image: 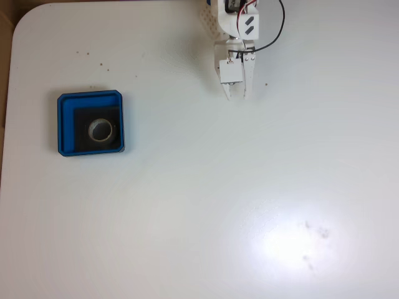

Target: Pick the black tape roll and drop it in the blue box

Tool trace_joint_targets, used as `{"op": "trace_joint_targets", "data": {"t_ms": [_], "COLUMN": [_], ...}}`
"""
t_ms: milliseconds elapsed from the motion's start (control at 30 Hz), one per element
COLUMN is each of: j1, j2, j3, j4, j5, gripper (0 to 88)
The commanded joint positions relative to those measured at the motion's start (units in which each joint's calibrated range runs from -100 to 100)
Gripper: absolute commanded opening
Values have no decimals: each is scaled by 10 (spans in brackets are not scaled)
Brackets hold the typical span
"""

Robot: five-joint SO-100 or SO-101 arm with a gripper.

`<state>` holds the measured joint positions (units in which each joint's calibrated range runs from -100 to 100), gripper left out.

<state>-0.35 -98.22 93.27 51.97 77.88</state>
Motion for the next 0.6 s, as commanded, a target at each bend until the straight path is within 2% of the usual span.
{"op": "trace_joint_targets", "data": {"t_ms": [0, 267, 467, 567], "j1": [-3, -3, -3, -3], "j2": [-4, -4, -4, -4], "j3": [-1, -4, -2, -2], "j4": [-7, -9, -9, -9], "j5": [3, 10, 77, 85], "gripper": [35, 15, 14, 14]}}
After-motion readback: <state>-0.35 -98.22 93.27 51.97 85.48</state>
